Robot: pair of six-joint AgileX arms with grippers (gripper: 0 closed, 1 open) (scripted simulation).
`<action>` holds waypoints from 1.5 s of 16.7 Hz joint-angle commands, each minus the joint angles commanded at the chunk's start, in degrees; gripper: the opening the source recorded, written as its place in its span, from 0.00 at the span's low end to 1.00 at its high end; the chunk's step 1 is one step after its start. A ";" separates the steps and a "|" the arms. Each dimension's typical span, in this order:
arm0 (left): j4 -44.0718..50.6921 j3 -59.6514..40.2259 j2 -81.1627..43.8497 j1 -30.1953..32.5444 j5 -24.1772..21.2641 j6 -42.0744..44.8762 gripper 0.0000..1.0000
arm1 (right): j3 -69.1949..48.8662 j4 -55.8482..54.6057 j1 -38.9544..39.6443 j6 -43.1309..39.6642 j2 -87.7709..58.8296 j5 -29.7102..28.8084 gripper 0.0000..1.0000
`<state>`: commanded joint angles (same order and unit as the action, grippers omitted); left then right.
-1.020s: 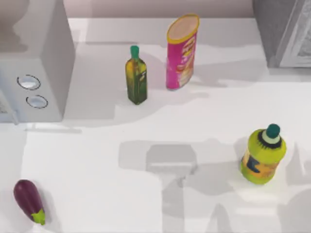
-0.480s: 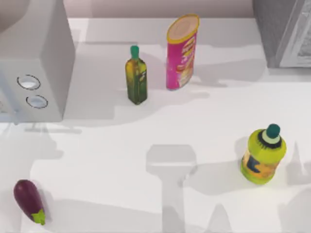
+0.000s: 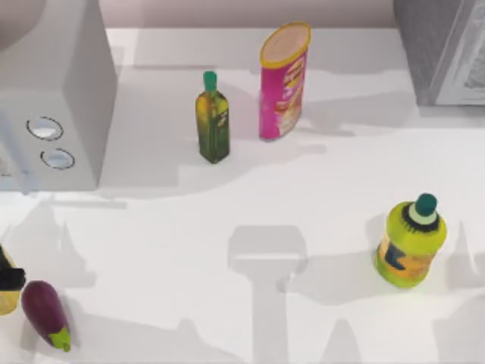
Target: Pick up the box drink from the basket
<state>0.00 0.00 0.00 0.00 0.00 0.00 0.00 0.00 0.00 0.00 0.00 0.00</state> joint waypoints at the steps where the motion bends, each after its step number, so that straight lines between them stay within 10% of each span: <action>1: 0.00 0.00 0.00 0.00 0.00 0.00 0.00 | 0.00 0.00 0.00 0.00 0.00 0.00 1.00; 9: -4.66 -1.15 -6.25 2.95 5.16 0.21 0.00 | 0.00 0.00 0.00 0.00 0.00 0.00 1.00; 25: -52.18 -11.45 -60.65 33.67 49.70 2.67 0.00 | 0.00 0.00 0.00 0.00 0.00 0.00 1.00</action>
<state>-52.18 -11.45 -60.65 33.66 49.70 2.67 0.00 0.00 0.00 0.00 0.00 0.00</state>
